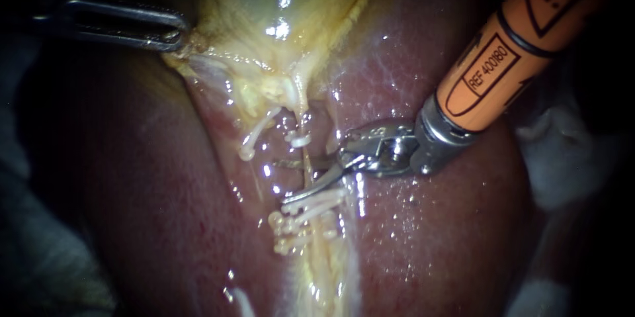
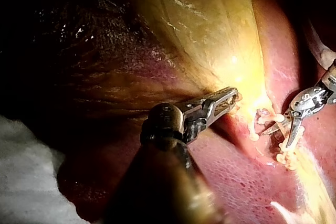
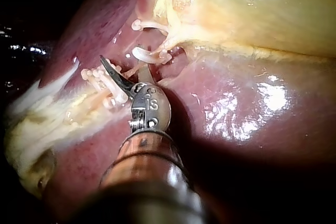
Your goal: Go to the cutting position right tube
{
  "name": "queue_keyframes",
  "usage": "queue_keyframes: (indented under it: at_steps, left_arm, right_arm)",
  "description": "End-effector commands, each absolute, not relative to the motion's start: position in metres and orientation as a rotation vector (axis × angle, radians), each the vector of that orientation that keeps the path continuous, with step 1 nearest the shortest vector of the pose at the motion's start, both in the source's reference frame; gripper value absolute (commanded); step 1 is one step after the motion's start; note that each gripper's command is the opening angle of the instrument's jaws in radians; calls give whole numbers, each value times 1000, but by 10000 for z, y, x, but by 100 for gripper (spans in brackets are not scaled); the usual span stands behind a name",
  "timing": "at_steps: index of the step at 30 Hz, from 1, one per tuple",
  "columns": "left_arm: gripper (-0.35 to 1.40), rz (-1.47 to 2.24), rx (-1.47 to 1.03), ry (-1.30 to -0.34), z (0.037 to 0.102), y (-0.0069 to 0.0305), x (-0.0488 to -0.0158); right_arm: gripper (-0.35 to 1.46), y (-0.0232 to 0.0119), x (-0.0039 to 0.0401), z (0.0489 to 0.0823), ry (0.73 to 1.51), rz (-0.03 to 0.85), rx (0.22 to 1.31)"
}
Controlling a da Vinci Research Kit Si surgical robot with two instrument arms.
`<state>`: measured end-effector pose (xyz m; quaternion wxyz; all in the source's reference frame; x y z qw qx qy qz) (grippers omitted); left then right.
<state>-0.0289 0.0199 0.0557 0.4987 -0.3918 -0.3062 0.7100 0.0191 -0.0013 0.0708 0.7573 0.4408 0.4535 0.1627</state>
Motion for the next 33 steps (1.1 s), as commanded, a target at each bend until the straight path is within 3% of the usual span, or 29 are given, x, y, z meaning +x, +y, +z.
queue_keyframes:
  at_steps: [1, 19, 33]
  left_arm:
    - [-35, 1718, -948, -741, 557, 199, -289]
    - [-35, 1718, -947, -743, 557, 199, -292]
    - [-35, 1718, -948, -743, 557, 199, -291]
  right_arm:
    - [142, -14, 192, 707, 998, 356, 964]
    - [135, -23, 210, 698, 1087, 350, 1007]
    - [130, -17, 212, 651, 1172, 356, 1079]
